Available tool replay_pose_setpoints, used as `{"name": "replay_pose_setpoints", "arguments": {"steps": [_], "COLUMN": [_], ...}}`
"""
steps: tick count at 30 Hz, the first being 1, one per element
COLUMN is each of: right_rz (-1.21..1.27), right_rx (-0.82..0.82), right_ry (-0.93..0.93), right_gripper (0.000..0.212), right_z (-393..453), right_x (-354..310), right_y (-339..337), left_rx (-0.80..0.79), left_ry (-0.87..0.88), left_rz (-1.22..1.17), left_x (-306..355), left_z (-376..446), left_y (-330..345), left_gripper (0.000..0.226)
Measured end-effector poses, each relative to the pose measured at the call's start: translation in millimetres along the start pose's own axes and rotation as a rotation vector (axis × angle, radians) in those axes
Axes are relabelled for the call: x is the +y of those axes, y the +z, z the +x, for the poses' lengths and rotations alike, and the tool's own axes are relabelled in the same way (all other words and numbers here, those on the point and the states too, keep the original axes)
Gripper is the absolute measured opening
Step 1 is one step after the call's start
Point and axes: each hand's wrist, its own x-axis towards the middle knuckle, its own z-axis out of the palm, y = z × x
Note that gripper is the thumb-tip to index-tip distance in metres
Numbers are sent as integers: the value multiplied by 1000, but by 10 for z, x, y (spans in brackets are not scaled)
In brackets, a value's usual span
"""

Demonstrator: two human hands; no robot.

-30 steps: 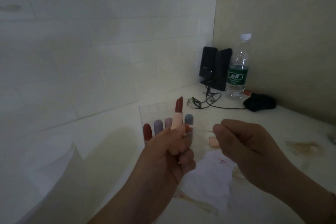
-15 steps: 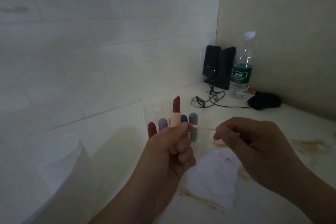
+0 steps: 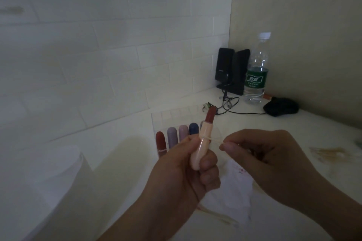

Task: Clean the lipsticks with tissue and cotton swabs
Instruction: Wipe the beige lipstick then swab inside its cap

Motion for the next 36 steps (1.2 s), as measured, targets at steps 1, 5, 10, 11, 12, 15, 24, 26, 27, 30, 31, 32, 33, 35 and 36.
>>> {"name": "replay_pose_setpoints", "arguments": {"steps": [1, 5, 10, 11, 12, 15, 24, 26, 27, 30, 31, 32, 33, 35, 36], "right_rz": [-15, 2, -17, -19, -22, -27, -77, -59, -60, -111, -100, -87, -81, -104, -114], "right_rx": [11, -14, 24, 24, 20, -16, -43, -14, -23, -83, -63, -44, -46, -99, -101], "right_ry": [-1, -6, 3, 8, 10, -24, -50, -29, -30, -62, -55, -50, -53, -75, -77], "right_gripper": [9, 10, 12, 15, 17, 15, 16, 16, 17, 18, 18, 17, 17, 18, 17], "right_z": [1, -2, -10, -15, -19, -26, -29, -22, -23, -24, -21, -19, -19, -25, -27], "right_x": [-9, -17, 6, 7, 11, 6, -7, -5, -7, -19, -21, -24, -29, -36, -33], "right_y": [-2, -2, 13, 24, 33, 43, 18, 13, 13, 16, 11, 3, -1, 3, 1], "left_rx": [2, 20, 33, 31, 28, 21, 57, 75, 87, 114, 118, 122, 126, 144, 151], "left_ry": [1, -4, -4, -4, -5, -11, -27, -27, -28, -31, -29, -26, -25, -25, -22], "left_rz": [3, 13, 6, -3, -18, -51, -11, 8, 16, 33, 48, 67, 87, 129, 151], "left_x": [-2, 6, 3, -1, -4, -10, -36, -37, -38, -34, -32, -29, -29, -26, -26], "left_z": [2, 11, 24, 24, 23, 26, 64, 63, 65, 66, 64, 61, 58, 56, 58], "left_y": [3, 16, 11, 4, -5, -23, -42, -40, -40, -29, -30, -29, -28, -23, -24], "left_gripper": [22, 21, 21, 20, 22, 30, 47, 50, 52, 54, 55, 57, 58, 60, 62]}}
